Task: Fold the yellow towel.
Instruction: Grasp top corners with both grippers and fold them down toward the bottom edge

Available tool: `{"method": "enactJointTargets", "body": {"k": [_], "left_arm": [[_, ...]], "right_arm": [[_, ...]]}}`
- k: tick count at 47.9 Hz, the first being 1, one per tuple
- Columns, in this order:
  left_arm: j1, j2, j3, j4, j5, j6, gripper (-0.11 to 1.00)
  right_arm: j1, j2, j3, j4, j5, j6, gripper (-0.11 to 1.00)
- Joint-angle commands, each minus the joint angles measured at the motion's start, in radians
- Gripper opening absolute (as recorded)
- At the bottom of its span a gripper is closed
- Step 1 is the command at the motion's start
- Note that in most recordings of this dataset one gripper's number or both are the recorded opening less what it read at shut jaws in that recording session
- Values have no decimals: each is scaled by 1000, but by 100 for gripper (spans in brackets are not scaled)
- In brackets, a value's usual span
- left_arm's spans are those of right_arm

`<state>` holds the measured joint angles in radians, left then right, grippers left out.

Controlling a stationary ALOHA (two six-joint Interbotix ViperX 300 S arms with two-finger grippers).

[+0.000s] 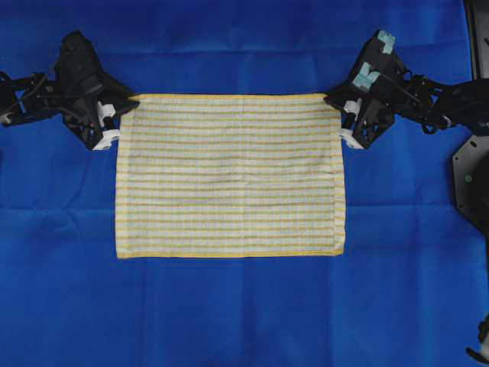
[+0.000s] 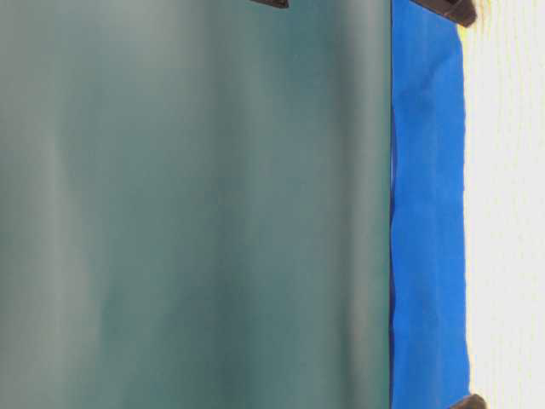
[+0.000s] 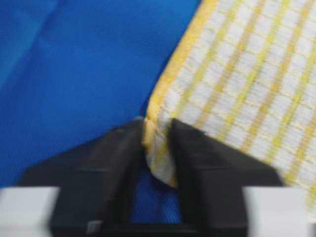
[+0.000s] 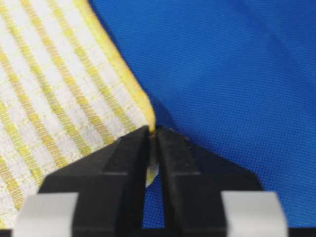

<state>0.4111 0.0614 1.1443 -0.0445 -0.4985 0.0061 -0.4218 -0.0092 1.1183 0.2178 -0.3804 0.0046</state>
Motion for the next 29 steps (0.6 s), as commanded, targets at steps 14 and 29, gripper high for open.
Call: {"method": "enactJointTargets", "body": {"k": [14,29], "left_arm": [[8,-15,-3,-3,28,2,5],[8,-118,-21,-3,97,3,5]], "right_arm": [[6,-14,-8,3,-8,-2,4],[6,-83,-2,12,5,-2,4]]}}
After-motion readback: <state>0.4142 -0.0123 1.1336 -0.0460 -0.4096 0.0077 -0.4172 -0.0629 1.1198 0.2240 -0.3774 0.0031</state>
